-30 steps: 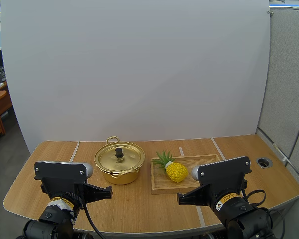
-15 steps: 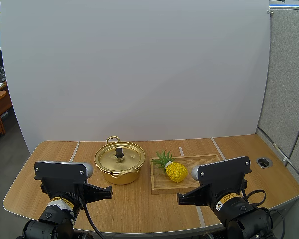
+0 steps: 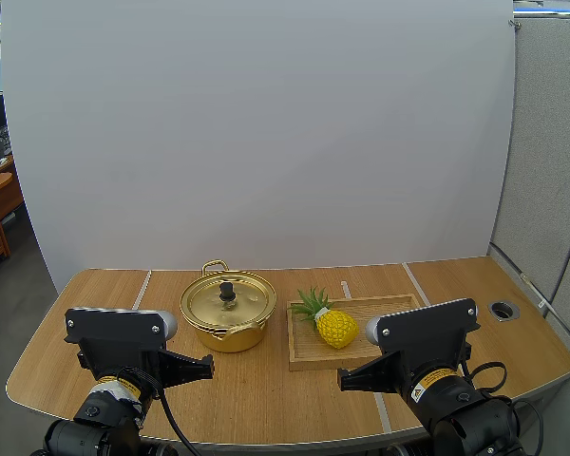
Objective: Open the pot, put the pineapple inside, and close it
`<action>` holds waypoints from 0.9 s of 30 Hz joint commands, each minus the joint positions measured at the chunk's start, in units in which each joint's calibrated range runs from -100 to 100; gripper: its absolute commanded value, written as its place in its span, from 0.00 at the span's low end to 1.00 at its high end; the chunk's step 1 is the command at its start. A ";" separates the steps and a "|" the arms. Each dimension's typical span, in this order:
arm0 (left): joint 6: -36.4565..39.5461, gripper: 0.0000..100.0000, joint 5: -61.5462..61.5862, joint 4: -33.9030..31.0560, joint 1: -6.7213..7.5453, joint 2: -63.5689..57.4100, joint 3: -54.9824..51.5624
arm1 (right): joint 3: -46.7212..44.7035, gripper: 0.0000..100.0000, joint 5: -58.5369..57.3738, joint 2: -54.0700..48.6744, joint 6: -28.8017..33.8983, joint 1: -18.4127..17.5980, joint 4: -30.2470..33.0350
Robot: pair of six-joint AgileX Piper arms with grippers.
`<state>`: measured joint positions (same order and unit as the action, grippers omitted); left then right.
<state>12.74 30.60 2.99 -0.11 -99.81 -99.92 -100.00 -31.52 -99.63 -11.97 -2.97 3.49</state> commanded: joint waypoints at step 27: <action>-1.09 0.00 2.08 -0.72 0.04 -0.19 15.38 | 11.00 0.00 -2.19 -0.37 0.06 0.30 1.41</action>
<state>12.74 32.07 2.99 -0.11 -99.81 -92.75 -97.27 -33.12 -99.63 -11.97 -2.97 4.31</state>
